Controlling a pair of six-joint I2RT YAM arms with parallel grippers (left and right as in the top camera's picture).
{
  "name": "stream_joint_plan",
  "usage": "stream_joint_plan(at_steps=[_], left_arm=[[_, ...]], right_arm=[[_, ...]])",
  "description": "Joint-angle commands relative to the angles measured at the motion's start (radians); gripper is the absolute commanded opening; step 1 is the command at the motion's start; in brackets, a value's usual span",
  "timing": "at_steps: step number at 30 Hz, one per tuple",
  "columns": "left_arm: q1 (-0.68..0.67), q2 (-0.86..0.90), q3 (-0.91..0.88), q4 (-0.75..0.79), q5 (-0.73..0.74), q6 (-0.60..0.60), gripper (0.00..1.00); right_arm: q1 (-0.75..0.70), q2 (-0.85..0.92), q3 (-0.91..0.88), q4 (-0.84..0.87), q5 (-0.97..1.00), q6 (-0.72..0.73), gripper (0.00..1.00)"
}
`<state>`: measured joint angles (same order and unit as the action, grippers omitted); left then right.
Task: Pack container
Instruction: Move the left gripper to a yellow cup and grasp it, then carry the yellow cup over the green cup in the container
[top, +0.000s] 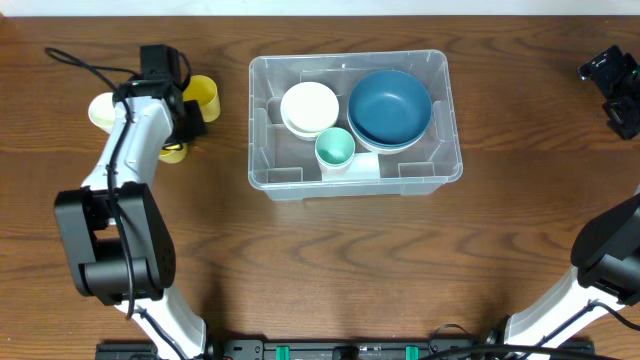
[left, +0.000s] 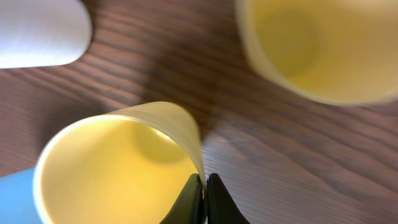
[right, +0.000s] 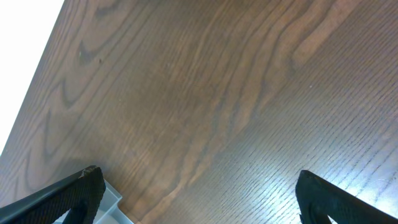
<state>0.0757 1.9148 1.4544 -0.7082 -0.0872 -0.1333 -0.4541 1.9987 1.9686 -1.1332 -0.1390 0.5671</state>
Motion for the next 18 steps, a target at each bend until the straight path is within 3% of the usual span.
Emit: stream_joint_plan(at_steps=[1, 12, 18], left_arm=[[-0.022, -0.077, 0.012, -0.005, 0.013, -0.003, 0.06], [-0.027, -0.255, 0.012, -0.039, 0.04, -0.071, 0.06], [-0.048, -0.369, 0.012, -0.092, 0.164, -0.071, 0.06]], right_arm=[[0.003, -0.001, 0.003, -0.001, 0.0, 0.008, 0.99], [0.003, -0.001, 0.003, -0.002, 0.0, 0.008, 0.99], [0.003, -0.001, 0.003, -0.002, 0.0, 0.008, 0.99]])
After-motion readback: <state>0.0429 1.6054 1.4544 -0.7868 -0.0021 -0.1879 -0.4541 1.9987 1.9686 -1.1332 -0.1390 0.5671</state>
